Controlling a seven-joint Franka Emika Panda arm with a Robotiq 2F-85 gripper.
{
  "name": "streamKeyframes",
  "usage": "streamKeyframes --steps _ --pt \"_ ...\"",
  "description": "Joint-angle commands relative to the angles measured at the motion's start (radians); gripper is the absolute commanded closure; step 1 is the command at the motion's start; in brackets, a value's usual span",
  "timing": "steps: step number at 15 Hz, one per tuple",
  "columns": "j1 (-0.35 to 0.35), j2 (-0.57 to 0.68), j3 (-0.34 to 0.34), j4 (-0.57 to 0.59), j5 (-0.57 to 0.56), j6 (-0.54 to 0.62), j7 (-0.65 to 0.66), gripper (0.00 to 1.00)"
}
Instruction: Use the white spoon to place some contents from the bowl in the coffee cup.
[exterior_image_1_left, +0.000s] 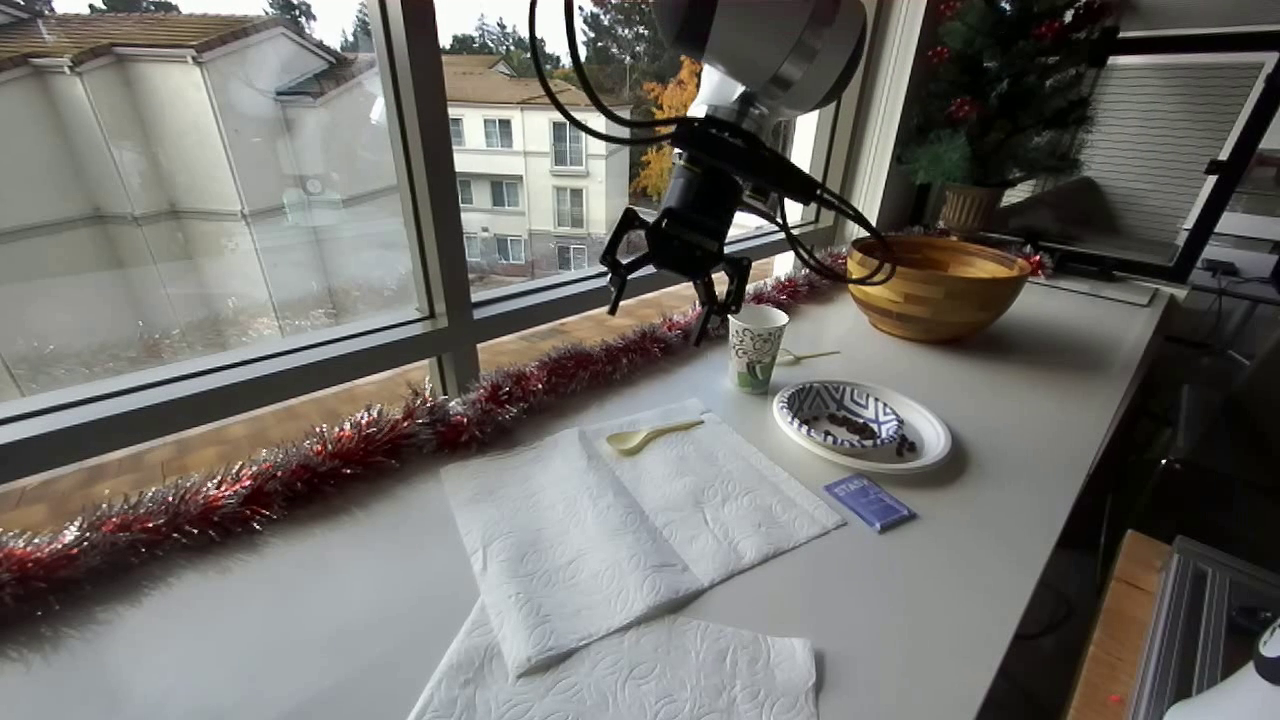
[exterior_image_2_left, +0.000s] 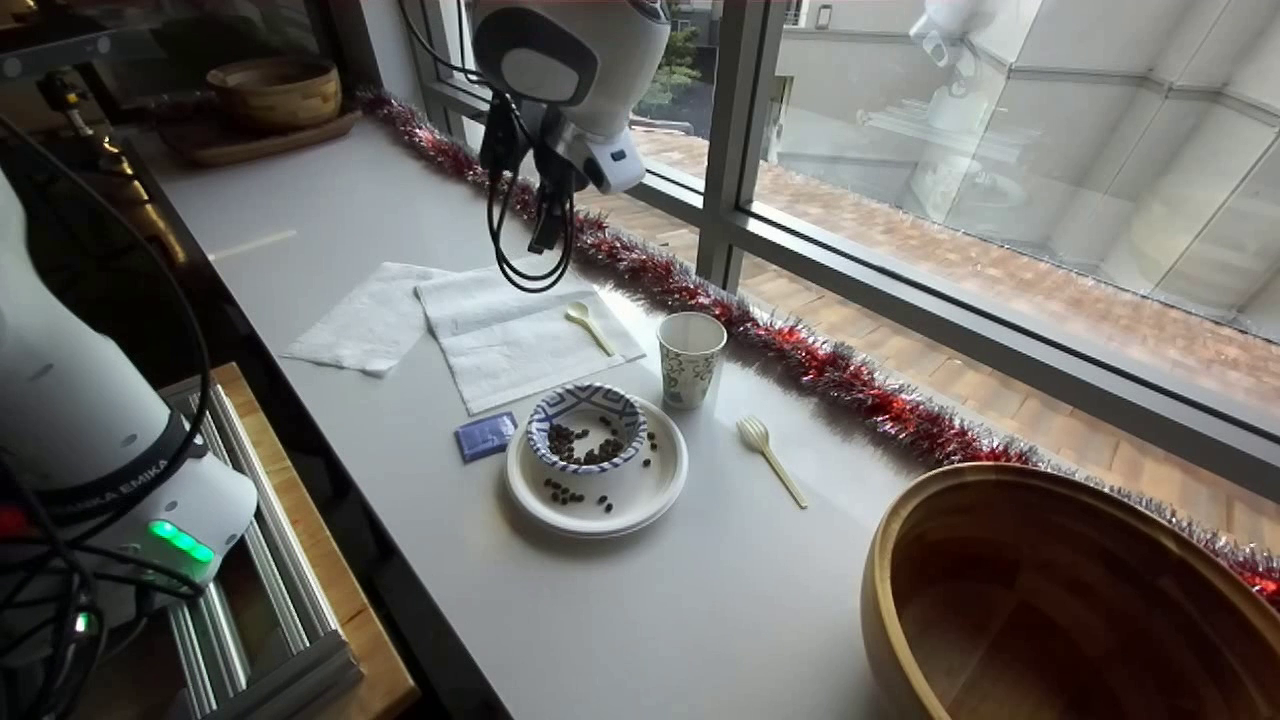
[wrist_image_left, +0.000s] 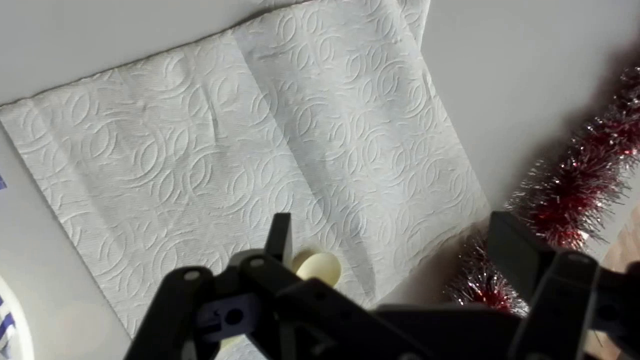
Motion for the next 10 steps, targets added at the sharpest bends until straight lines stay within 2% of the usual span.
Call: streamKeyframes --steps 1,6,7,10 --pt "-0.024 0.137 0.011 0.088 0.13 0.036 0.07 0.0" --pt "-0.032 0.206 0.023 0.086 0.335 0.173 0.106 0.0" --pt "-0.024 0.187 0.006 0.074 0.251 0.136 0.084 0.0" --pt "-0.023 0.202 0.009 0.074 0.304 0.159 0.086 0.0"
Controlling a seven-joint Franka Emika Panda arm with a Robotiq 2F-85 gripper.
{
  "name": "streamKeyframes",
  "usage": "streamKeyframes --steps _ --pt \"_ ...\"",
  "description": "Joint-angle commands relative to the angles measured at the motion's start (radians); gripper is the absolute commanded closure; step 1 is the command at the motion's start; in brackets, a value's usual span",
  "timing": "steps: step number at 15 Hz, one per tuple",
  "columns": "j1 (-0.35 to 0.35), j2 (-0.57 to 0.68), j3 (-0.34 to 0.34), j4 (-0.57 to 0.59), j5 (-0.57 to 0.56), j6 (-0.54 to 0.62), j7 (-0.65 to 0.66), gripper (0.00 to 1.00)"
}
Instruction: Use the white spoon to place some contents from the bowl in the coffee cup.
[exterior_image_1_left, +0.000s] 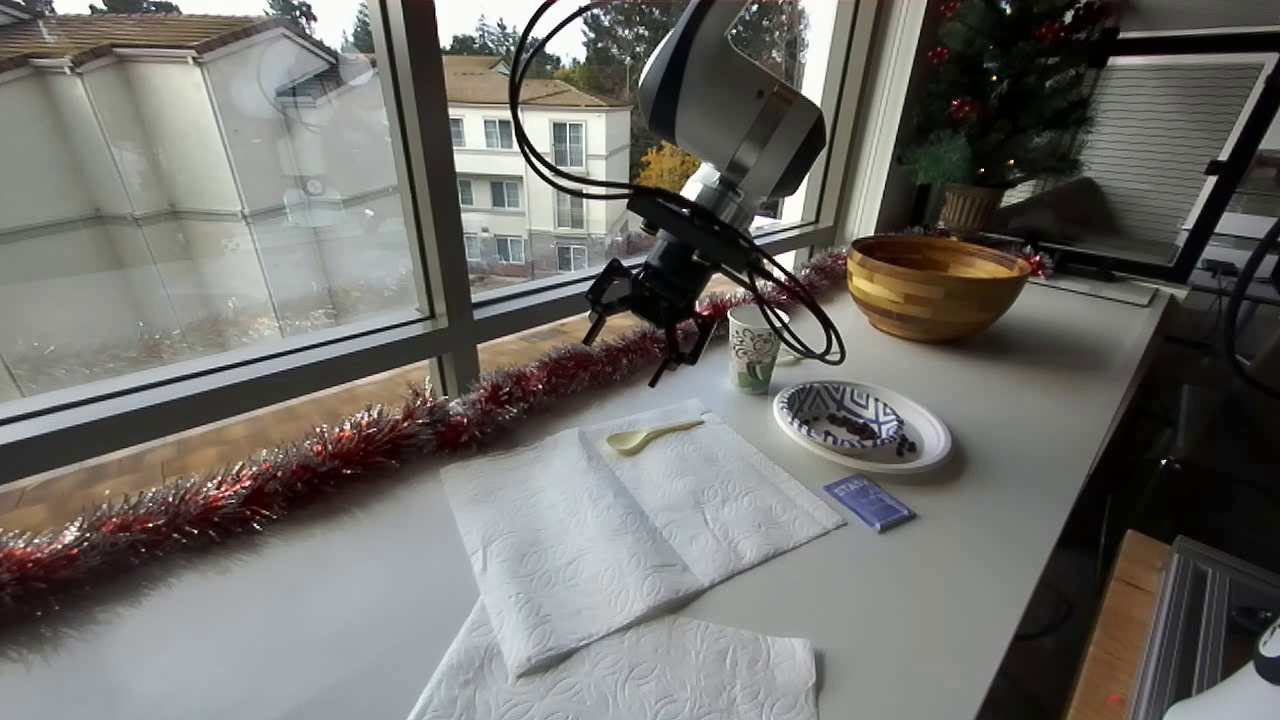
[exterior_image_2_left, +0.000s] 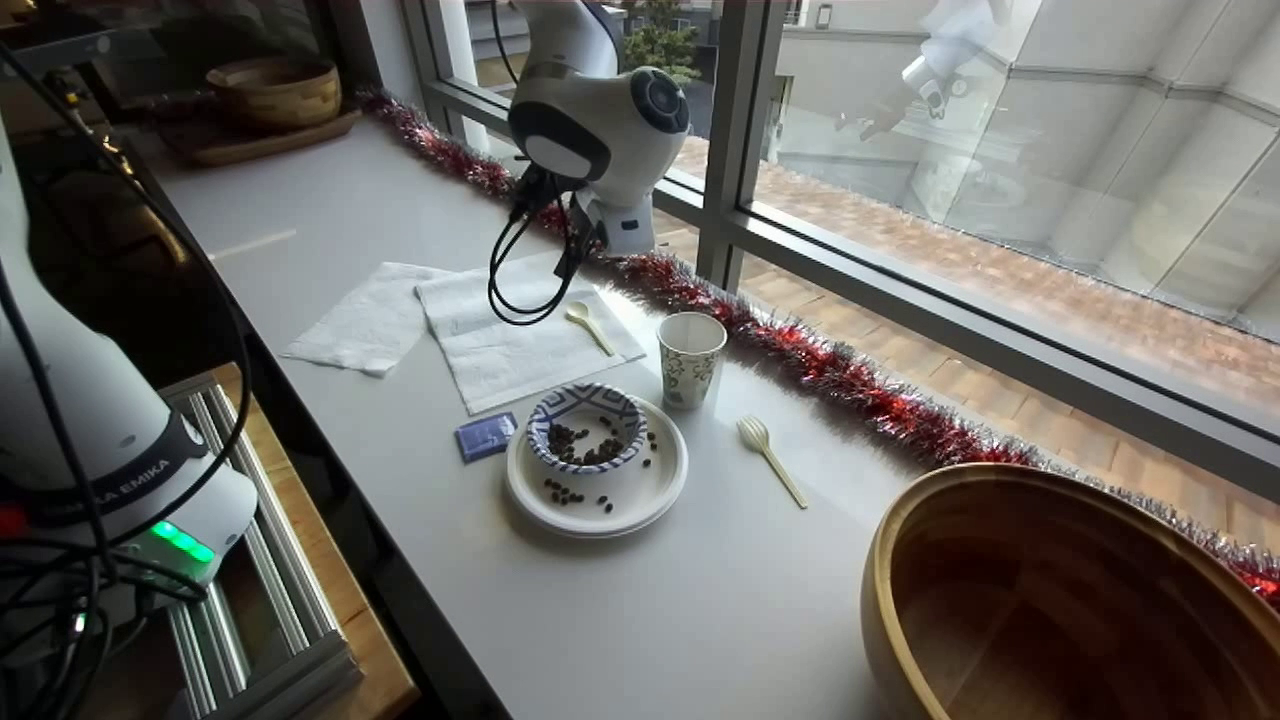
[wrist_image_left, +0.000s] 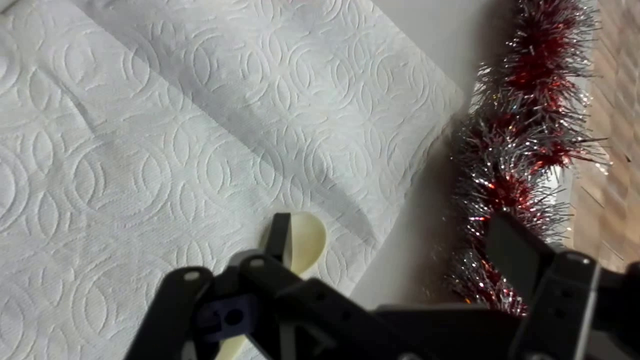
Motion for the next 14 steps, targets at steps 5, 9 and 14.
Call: streamKeyframes --steps 5,9,14 --pt "0.004 0.028 -0.016 0.006 -0.017 0.003 0.091 0.0" --pt "0.001 0.059 -0.034 0.013 -0.013 0.013 0.162 0.0" --pt "0.01 0.093 -0.062 0.016 -0.041 0.039 0.227 0.3"
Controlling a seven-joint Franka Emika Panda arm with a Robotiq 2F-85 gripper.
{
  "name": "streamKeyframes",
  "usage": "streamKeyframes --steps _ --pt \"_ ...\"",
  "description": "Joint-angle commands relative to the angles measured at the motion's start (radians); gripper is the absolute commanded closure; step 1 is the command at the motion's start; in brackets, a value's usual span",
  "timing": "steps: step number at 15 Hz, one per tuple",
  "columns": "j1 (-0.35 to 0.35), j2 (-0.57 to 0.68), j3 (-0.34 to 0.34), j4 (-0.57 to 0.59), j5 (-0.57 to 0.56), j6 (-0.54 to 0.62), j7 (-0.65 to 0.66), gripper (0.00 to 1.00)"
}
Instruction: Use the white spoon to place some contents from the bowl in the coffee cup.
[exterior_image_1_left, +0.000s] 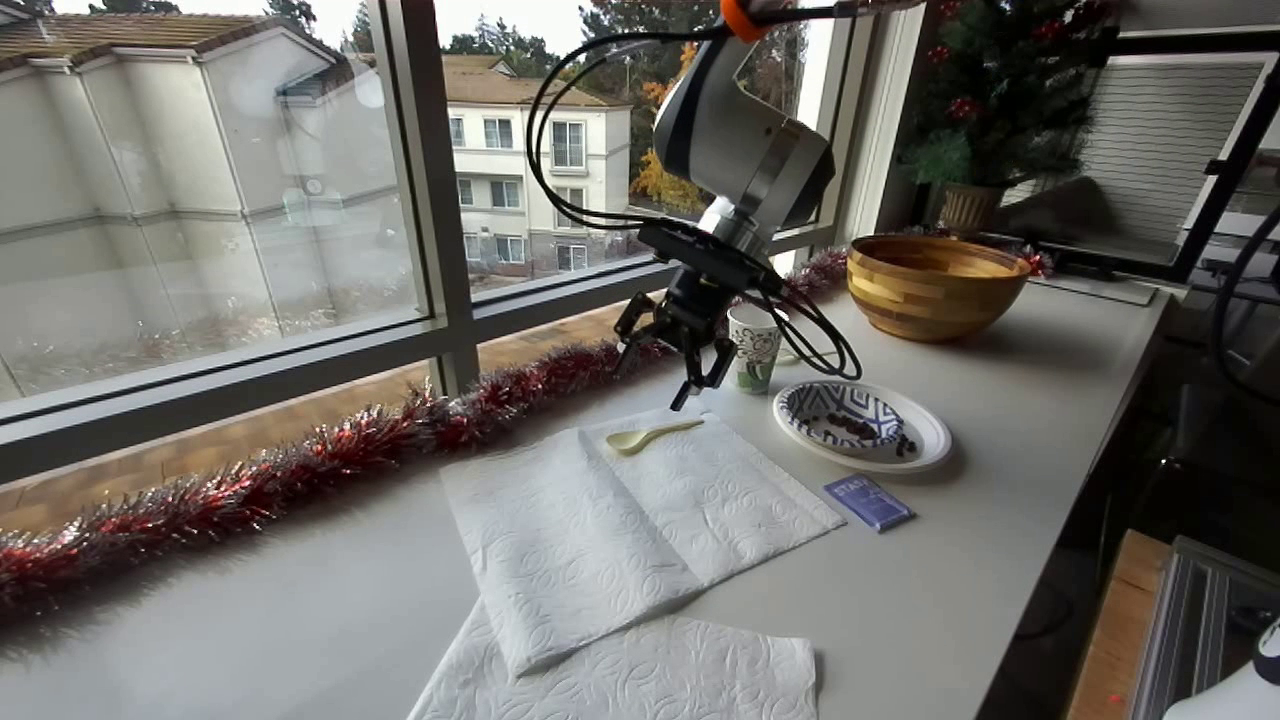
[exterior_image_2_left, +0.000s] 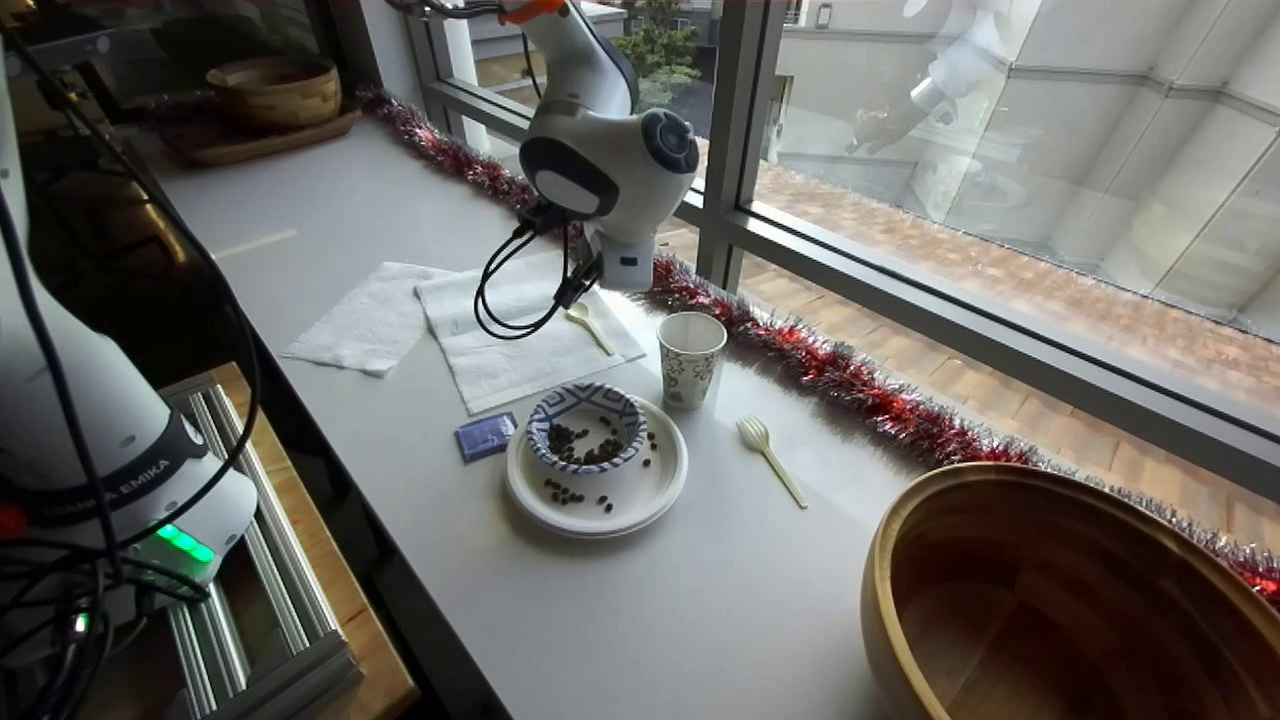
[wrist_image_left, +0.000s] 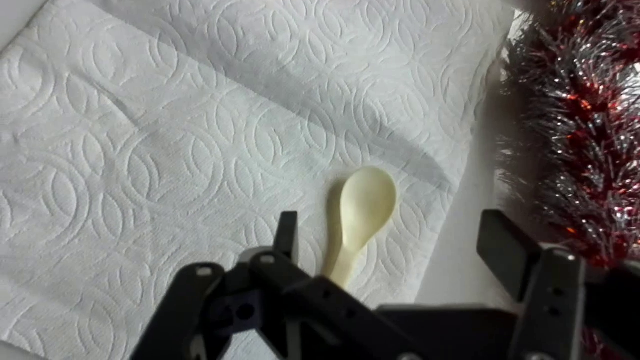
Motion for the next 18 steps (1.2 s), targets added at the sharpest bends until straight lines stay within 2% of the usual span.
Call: streamKeyframes --steps 1,9,12,14,18 --pt "0.012 0.035 -0.017 0.017 -0.039 0.036 0.074 0.38" --pt "0.006 0.118 -0.016 0.076 -0.054 0.055 0.123 0.94" --pt "0.003 0.139 -0.016 0.103 -0.052 0.056 0.13 1.0" --pt "0.003 0.15 -0.017 0.117 -0.055 0.05 0.141 0.83" --pt "0.005 0.16 -0.02 0.134 -0.063 0.034 0.168 0.64"
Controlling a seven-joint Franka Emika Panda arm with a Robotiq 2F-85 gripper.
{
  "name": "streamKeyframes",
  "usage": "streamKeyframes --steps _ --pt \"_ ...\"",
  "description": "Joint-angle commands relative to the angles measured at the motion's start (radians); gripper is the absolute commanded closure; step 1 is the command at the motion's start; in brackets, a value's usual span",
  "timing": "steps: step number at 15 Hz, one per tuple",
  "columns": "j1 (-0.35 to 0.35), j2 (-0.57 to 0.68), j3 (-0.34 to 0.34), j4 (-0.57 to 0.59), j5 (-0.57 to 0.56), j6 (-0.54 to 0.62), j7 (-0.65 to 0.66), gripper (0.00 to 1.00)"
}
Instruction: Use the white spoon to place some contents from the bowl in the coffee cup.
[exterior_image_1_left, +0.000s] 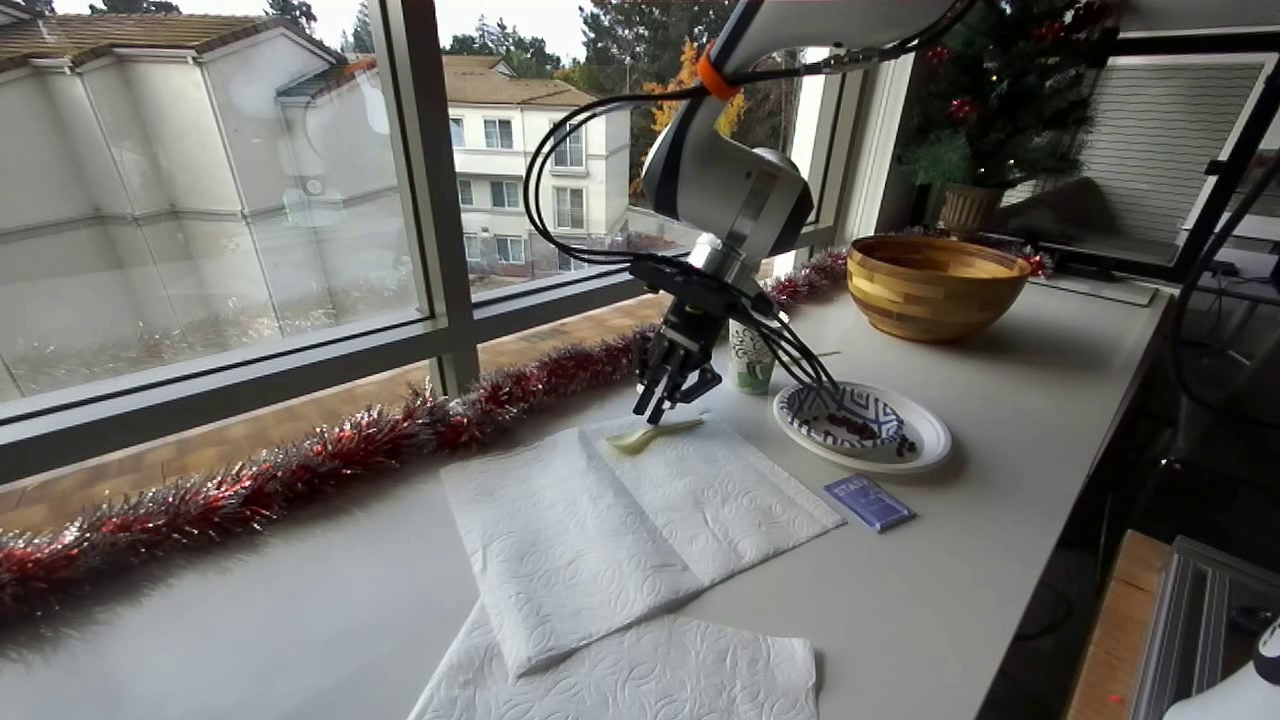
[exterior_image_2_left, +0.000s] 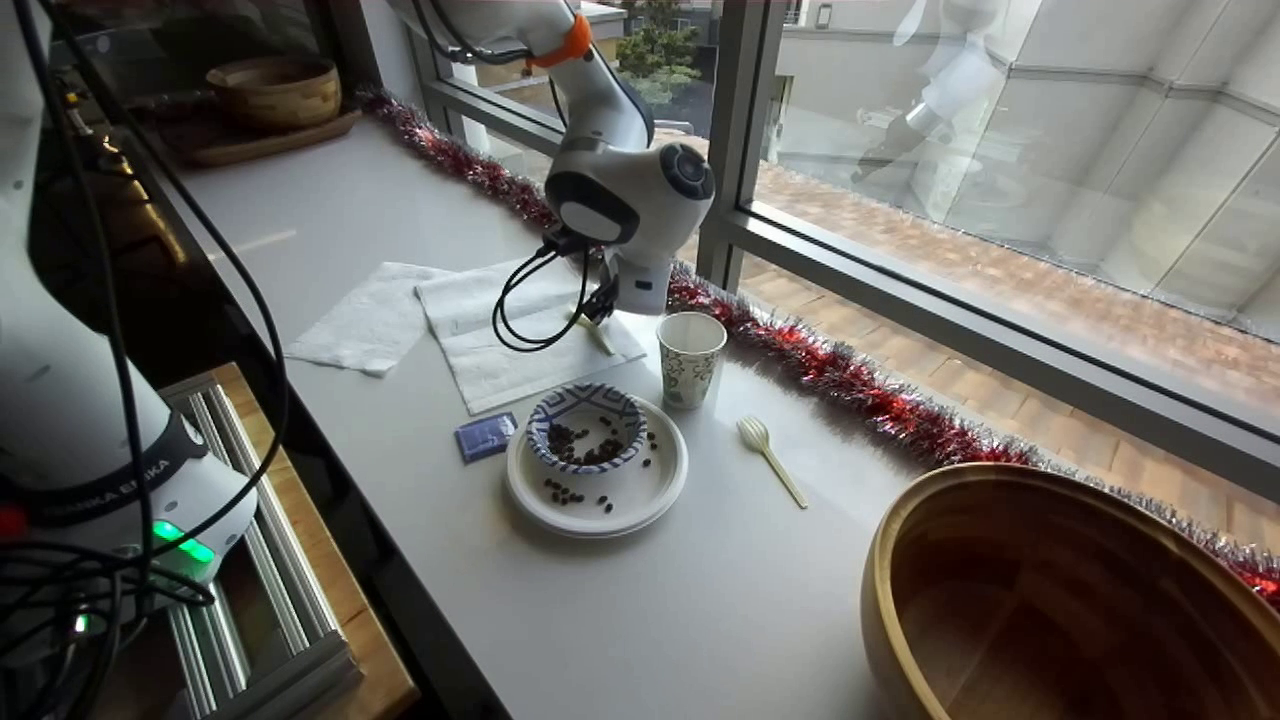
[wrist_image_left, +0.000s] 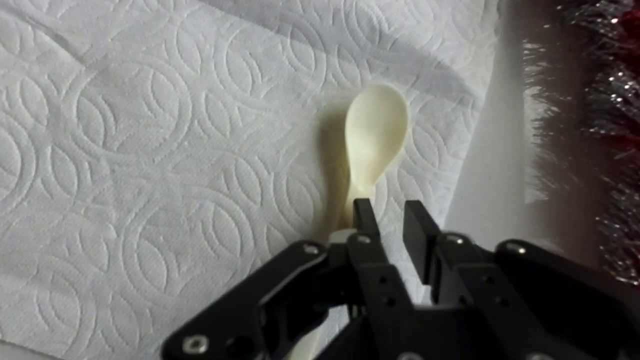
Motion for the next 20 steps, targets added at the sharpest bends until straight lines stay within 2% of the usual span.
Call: streamKeyframes --steps 1,4,7,10,13,20 --pt "0.004 0.025 -0.007 0.034 -0.033 -0.019 0.057 0.55" --pt "0.005 0.027 -0.009 0.036 -0.045 -0.03 0.09 0.51" --pt "0.003 0.014 -0.007 0.024 -0.05 -0.038 0.115 0.61" --pt "0.003 -0.012 -0.007 0.006 -0.05 -0.042 0.122 0.61" --pt "0.008 -0.023 -0.01 -0.007 -0.066 -0.046 0.139 0.5" --pt "0.0 -0.042 -0.006 -0.028 -0.069 -0.074 0.156 0.44"
